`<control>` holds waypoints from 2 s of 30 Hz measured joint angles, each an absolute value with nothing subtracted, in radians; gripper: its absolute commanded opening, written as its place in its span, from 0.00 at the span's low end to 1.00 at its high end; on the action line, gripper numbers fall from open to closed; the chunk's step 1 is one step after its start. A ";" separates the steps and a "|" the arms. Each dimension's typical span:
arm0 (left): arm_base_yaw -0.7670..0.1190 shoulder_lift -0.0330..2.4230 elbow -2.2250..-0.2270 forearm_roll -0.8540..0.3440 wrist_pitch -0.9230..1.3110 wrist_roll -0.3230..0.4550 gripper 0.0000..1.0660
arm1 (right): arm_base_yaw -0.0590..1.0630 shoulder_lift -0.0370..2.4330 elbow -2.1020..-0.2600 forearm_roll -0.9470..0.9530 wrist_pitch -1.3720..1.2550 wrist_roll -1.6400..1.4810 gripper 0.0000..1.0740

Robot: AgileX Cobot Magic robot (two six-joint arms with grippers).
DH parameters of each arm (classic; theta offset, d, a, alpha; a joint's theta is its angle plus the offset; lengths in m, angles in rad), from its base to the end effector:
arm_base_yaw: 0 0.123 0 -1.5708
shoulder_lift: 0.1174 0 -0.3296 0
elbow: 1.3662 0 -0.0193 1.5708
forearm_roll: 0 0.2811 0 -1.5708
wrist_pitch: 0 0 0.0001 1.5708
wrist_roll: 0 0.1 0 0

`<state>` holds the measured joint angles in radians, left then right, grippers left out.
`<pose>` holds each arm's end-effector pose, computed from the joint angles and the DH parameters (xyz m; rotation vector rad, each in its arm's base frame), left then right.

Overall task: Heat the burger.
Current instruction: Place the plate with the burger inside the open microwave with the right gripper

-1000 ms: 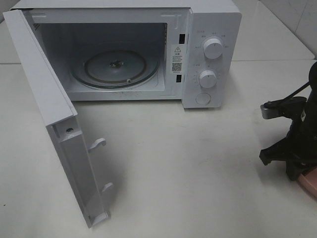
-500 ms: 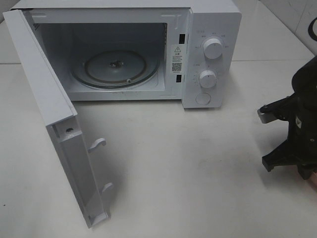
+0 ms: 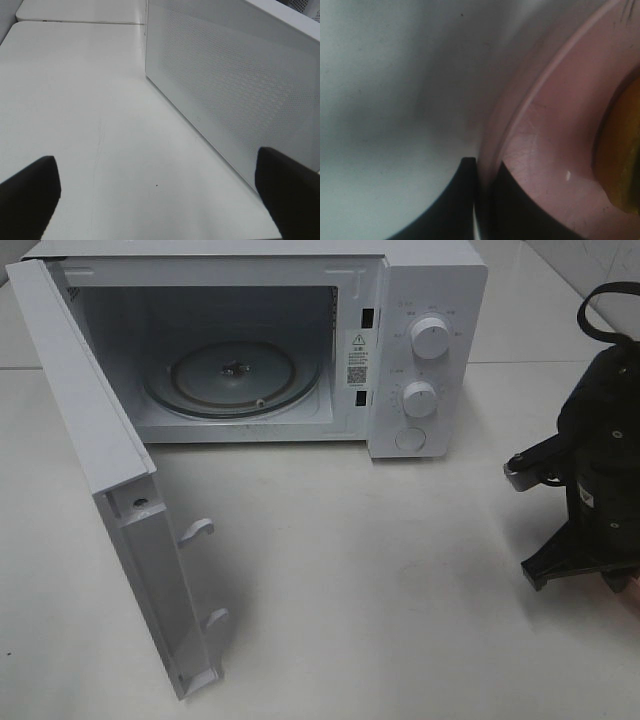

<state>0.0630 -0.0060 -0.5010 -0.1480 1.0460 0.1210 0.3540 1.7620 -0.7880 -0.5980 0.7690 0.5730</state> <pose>-0.0152 -0.0138 0.2900 0.0645 2.0134 -0.0595 0.2889 0.0650 0.1394 -0.3485 2.9614 -0.5879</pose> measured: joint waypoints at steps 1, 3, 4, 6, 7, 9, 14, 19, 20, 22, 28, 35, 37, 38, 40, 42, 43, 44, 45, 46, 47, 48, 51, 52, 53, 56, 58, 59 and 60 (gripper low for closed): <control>0.063 -0.006 -0.501 -0.148 1.046 0.121 0.92 | 0.363 1.762 -0.788 -0.609 0.783 0.579 0.00; 0.063 -0.006 -0.501 -0.148 1.046 0.121 0.92 | 0.366 1.762 -0.788 -0.614 0.791 0.581 0.00; 0.063 -0.006 -0.501 -0.148 1.046 0.121 0.92 | 0.378 1.757 -0.788 -0.617 0.803 0.582 0.00; 0.063 -0.006 -0.501 -0.148 1.046 0.121 0.92 | 0.385 1.752 -0.788 -0.617 0.805 0.583 0.00; 0.063 -0.006 -0.501 -0.148 1.046 0.121 0.92 | 0.399 1.735 -0.788 -0.619 0.815 0.583 0.00; 0.063 -0.006 -0.501 -0.148 1.046 0.121 0.92 | 0.414 1.712 -0.788 -0.622 0.829 0.582 0.00; 0.063 -0.006 -0.501 -0.148 1.046 0.121 0.92 | 0.442 1.671 -0.788 -0.623 0.874 0.576 0.00; 0.063 -0.006 -0.501 -0.148 1.046 0.121 0.92 | 0.490 1.632 -0.788 -0.620 0.907 0.560 0.00; 0.063 -0.006 -0.501 -0.148 1.046 0.121 0.92 | 0.514 1.610 -0.788 -0.620 0.912 0.550 0.00; 0.063 -0.006 -0.501 -0.148 1.046 0.121 0.92 | 0.526 1.600 -0.788 -0.620 0.918 0.547 0.00; 0.063 -0.006 -0.501 -0.148 1.046 0.121 0.92 | 0.592 1.544 -0.788 -0.614 0.963 0.539 0.00; 0.063 -0.006 -0.501 -0.148 1.046 0.121 0.92 | 0.665 1.491 -0.767 -0.579 0.974 0.497 0.00; 0.063 -0.006 -0.501 -0.148 1.046 0.121 0.92 | 0.678 1.486 -0.758 -0.576 0.976 0.494 0.00; 0.063 -0.006 -0.501 -0.148 1.046 0.121 0.92 | 0.678 1.486 -0.758 -0.576 0.976 0.494 0.00; 0.063 -0.006 -0.501 -0.148 1.046 0.121 0.92 | 0.733 1.462 -0.726 -0.566 0.983 0.493 0.00; 0.063 -0.006 -0.501 -0.148 1.046 0.121 0.92 | 0.749 1.455 -0.720 -0.565 0.984 0.493 0.00; 0.063 -0.006 -0.501 -0.148 1.046 0.121 0.92 | 0.777 1.443 -0.707 -0.564 0.987 0.493 0.00; 0.063 -0.006 -0.501 -0.148 1.046 0.121 0.92 | 0.777 1.443 -0.707 -0.564 0.987 0.493 0.00; 0.063 -0.006 -0.501 -0.148 1.046 0.121 0.92 | 0.792 1.435 -0.700 -0.564 0.988 0.493 0.00; 0.063 -0.006 -0.501 -0.148 1.046 0.121 0.92 | 0.819 1.425 -0.689 -0.565 0.990 0.493 0.00; 0.063 -0.006 -0.501 -0.148 1.046 0.121 0.92 | 0.819 1.425 -0.689 -0.565 0.990 0.493 0.00; 0.063 -0.006 -0.501 -0.148 1.046 0.121 0.92 | 0.833 1.422 -0.682 -0.565 0.990 0.493 0.00; 0.063 -0.006 -0.501 -0.148 1.046 0.121 0.92 | 0.879 1.421 -0.671 -0.564 0.993 0.493 0.00; 0.063 -0.006 -0.501 -0.148 1.046 0.121 0.92 | 0.892 1.421 -0.669 -0.564 0.995 0.493 0.00; 0.063 -0.006 -0.501 -0.148 1.046 0.121 0.92 | 0.892 1.421 -0.669 -0.564 0.995 0.493 0.00; 0.063 -0.006 -0.501 -0.148 1.046 0.121 0.92 | 0.927 1.421 -0.668 -0.563 0.995 0.493 0.00; 0.063 -0.006 -0.501 -0.148 1.046 0.121 0.92 | 0.961 1.418 -0.668 -0.563 0.995 0.493 0.01; 0.063 -0.006 -0.501 -0.148 1.046 0.121 0.92 | 0.961 1.418 -0.668 -0.563 0.995 0.493 0.01; 0.063 -0.006 -0.501 -0.148 1.046 0.121 0.92 | 0.985 1.414 -0.668 -0.563 0.995 0.491 0.01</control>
